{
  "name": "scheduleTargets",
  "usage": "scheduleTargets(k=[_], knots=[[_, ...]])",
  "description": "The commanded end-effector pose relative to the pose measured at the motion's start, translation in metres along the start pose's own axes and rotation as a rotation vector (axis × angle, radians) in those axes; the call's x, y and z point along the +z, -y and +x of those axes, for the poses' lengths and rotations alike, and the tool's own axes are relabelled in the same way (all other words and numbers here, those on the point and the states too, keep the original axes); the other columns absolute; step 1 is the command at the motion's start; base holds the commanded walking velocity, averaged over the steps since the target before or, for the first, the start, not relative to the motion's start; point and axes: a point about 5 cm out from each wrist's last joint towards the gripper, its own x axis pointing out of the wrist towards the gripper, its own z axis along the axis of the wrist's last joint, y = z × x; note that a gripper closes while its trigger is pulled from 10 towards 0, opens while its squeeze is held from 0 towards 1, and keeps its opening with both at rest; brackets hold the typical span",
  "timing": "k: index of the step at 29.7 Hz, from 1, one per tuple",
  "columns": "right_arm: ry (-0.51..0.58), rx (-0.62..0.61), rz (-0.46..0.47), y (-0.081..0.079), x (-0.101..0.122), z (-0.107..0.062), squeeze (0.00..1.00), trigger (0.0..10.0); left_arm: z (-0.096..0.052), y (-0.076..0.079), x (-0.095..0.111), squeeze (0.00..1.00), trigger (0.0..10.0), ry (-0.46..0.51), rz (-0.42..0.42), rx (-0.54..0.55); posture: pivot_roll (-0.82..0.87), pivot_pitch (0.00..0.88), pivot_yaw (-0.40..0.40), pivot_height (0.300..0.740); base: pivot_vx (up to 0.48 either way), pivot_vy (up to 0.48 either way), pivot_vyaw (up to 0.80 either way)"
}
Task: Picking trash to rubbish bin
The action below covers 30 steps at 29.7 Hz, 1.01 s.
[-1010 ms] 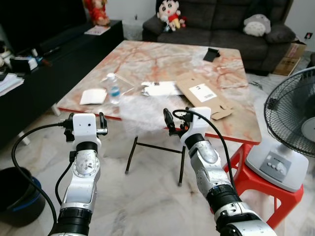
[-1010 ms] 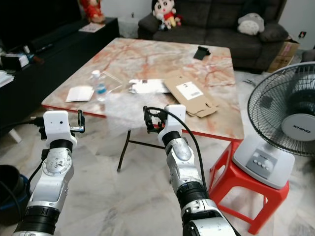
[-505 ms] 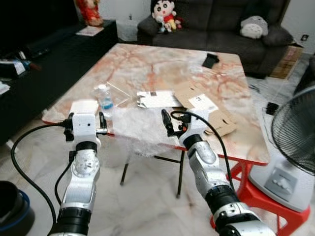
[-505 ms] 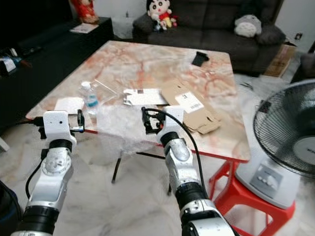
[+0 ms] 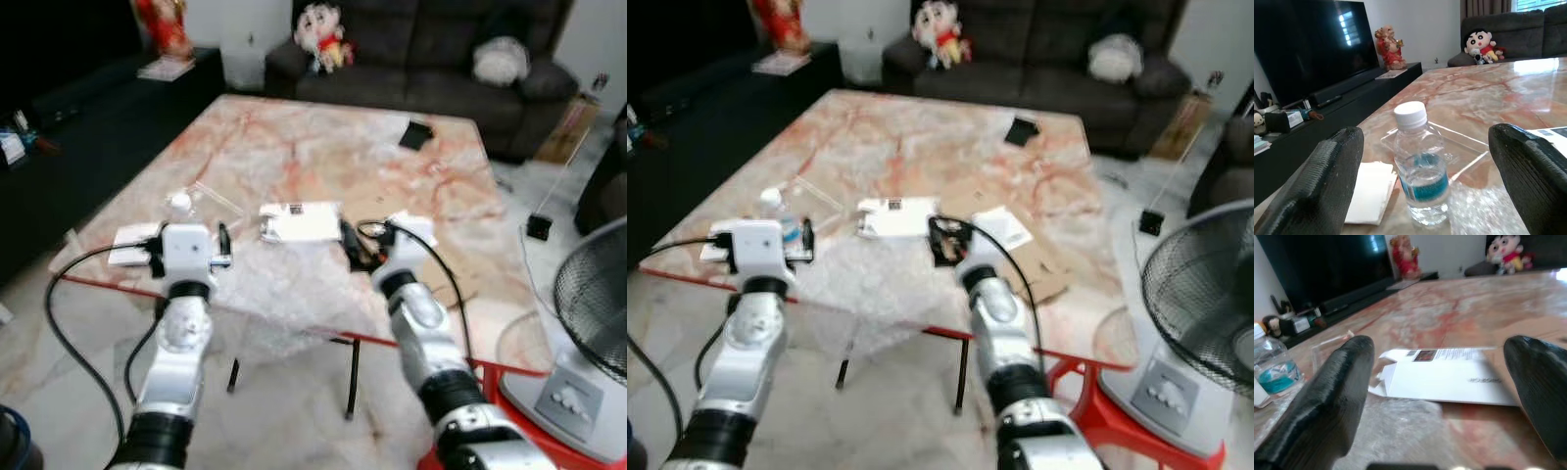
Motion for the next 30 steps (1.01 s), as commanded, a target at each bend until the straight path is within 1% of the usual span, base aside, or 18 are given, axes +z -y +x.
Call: scheduleTargets(k=[1, 9, 10, 13, 14, 16, 17, 23, 30], knots=[[-0.010, -0.012, 0.001, 0.008, 0.001, -0.002, 0.00, 10.0, -0.001, 0.009, 0.004, 0.00, 10.0, 0.010, -0.028, -0.038, 0.02, 0.039, -0.011, 0.740, 0.000, 0.000, 0.00], [-0.014, 0.009, -0.003, 0.005, -0.001, -0.003, 0.00, 10.0, -0.005, 0.019, 0.000, 0.00, 10.0, -0.013, -0.050, -0.113, 0.02, 0.022, -0.010, 0.740, 0.000, 0.000, 0.00], [-0.015, 0.013, -0.004, 0.004, -0.001, -0.002, 0.00, 10.0, -0.007, 0.022, -0.003, 0.00, 10.0, -0.030, -0.069, -0.138, 0.02, 0.015, -0.009, 0.740, 0.000, 0.000, 0.00], [-0.021, 0.021, -0.008, 0.004, -0.002, -0.003, 0.00, 10.0, -0.012, 0.024, -0.012, 0.00, 10.0, -0.070, -0.099, -0.156, 0.02, 0.002, -0.006, 0.740, 0.000, 0.000, 0.00], [-0.021, 0.021, -0.008, 0.004, -0.002, -0.003, 0.00, 10.0, -0.012, 0.024, -0.012, 0.00, 10.0, -0.070, -0.099, -0.156, 0.02, 0.002, -0.006, 0.740, 0.000, 0.000, 0.00], [-0.031, 0.027, -0.011, 0.004, -0.003, -0.003, 0.00, 10.0, -0.014, 0.021, -0.020, 0.00, 10.0, -0.109, -0.121, -0.144, 0.02, 0.000, -0.006, 0.740, 0.000, 0.000, 0.00], [-0.033, 0.028, -0.009, 0.004, -0.003, -0.003, 0.00, 10.0, -0.014, 0.020, -0.020, 0.00, 10.0, -0.112, -0.121, -0.141, 0.02, 0.000, -0.006, 0.740, 0.000, 0.000, 0.00], [-0.045, 0.042, -0.009, 0.002, -0.006, -0.005, 0.00, 10.0, -0.011, 0.019, -0.019, 0.00, 10.0, -0.108, -0.116, -0.147, 0.02, 0.010, -0.015, 0.740, 0.000, 0.000, 0.00], [-0.056, 0.039, -0.010, 0.002, -0.009, -0.006, 0.00, 10.0, -0.012, 0.017, -0.020, 0.00, 10.0, -0.113, -0.099, -0.146, 0.02, 0.021, -0.019, 0.740, 0.000, 0.000, 0.00]])
